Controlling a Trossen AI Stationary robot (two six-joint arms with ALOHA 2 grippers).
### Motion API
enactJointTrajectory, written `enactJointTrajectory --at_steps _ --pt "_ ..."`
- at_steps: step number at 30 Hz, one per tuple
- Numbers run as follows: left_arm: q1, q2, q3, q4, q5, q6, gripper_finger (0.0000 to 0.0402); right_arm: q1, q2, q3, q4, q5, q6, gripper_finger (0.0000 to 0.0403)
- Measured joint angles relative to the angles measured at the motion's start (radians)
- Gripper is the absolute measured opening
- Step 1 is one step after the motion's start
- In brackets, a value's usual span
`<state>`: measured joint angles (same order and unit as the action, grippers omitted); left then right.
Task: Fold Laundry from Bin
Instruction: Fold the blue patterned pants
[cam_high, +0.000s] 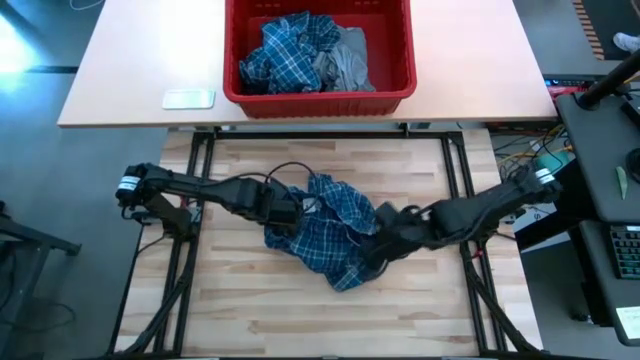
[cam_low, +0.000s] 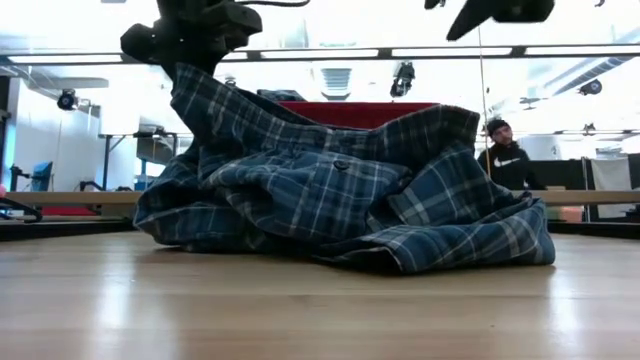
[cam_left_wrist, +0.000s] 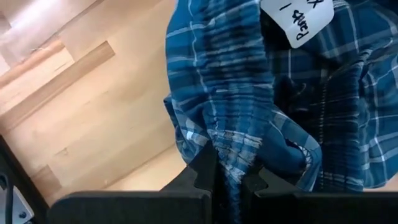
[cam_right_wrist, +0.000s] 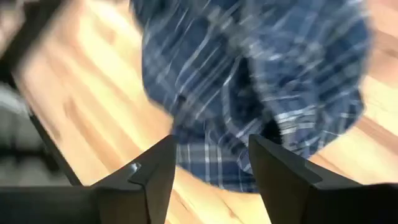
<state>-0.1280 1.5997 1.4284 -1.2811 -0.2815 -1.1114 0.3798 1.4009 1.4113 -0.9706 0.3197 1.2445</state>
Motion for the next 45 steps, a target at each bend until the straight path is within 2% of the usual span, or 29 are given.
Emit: enactJointTrajectory --at_steps 6,9,16,20,25,29,33,36,38,41,45 --pt "0.0 0.0 0.0 0.006 -0.008 0.028 0.0 -0.002 -0.038 -0.07 -0.151 0.055 0.39 0.0204" --pt "-0.002 0.0 0.0 0.006 -0.008 0.037 0.0 -0.014 -0.024 -0.112 -0.159 0.024 0.464 0.0193" --pt "-0.001 0.0 0.0 0.007 -0.008 0.072 0.0 -0.044 0.052 -0.126 -0.064 -0.087 0.508 0.0174" --pt "-0.002 0.0 0.0 0.007 -0.008 0.08 0.0 -0.08 0.109 -0.126 -0.061 -0.094 0.483 0.0183" --pt "-0.002 -0.007 0.0 -0.005 -0.007 0.099 0.0 -0.129 0.179 -0.126 -0.038 -0.164 0.431 0.0178" --pt "-0.002 -0.032 0.0 -0.018 -0.007 0.108 0.0 -0.157 0.221 -0.126 -0.035 -0.163 0.394 0.0136" --pt "-0.002 -0.068 0.0 -0.023 -0.025 0.129 0.0 -0.166 0.23 -0.126 0.013 -0.153 0.359 0.004" --pt "-0.001 -0.103 0.001 -0.045 -0.056 0.135 0.0 -0.164 0.201 -0.091 0.014 -0.107 0.348 0.0016" --pt "0.002 -0.127 0.02 -0.091 -0.091 0.142 0.0 -0.164 0.166 -0.023 -0.032 -0.028 0.336 0.0011" --pt "0.017 -0.167 0.09 -0.187 -0.146 0.185 0.0 -0.173 0.114 0.133 -0.153 0.125 0.271 0.001" --pt "0.073 -0.192 0.27 -0.295 -0.219 0.311 0.0 -0.209 0.084 0.402 -0.271 0.332 0.068 0.0009"
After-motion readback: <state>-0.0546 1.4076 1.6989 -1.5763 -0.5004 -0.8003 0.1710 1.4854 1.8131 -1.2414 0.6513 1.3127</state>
